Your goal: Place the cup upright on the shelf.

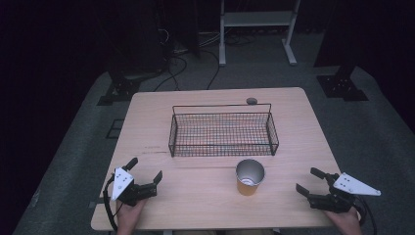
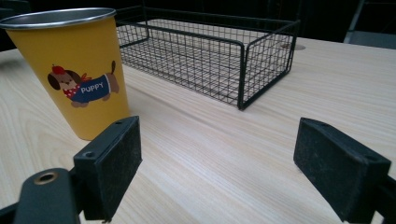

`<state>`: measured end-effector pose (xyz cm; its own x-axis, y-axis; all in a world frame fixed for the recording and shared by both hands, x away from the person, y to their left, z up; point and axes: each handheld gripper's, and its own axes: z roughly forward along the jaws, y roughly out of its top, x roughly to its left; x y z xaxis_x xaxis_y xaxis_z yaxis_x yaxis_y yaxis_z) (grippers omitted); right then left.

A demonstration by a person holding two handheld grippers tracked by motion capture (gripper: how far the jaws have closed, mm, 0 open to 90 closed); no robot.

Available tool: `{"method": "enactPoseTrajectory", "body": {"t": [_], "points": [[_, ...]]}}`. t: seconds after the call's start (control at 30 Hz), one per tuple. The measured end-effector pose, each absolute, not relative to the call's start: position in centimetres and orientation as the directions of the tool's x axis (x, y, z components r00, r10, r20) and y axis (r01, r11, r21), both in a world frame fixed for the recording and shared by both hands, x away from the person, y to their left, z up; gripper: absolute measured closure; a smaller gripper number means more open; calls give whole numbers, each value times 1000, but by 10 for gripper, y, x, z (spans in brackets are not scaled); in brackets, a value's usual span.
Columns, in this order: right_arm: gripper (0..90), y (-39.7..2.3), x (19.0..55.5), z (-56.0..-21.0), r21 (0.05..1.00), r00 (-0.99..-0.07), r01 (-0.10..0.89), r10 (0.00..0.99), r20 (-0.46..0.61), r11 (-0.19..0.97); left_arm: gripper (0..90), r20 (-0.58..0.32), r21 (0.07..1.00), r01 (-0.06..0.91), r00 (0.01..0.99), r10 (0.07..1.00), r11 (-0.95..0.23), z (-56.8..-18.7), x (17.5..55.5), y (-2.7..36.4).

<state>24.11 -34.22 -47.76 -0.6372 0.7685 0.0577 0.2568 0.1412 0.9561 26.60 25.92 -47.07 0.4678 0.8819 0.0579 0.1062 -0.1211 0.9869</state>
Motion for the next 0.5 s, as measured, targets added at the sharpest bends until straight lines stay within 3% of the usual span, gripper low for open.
{"method": "enactPoseTrajectory", "body": {"t": [0.5], "points": [[143,-315,240,-463,958,-702,219,712,21,187,0,63,989,91,469,881,-119,-471,264,260]]}}
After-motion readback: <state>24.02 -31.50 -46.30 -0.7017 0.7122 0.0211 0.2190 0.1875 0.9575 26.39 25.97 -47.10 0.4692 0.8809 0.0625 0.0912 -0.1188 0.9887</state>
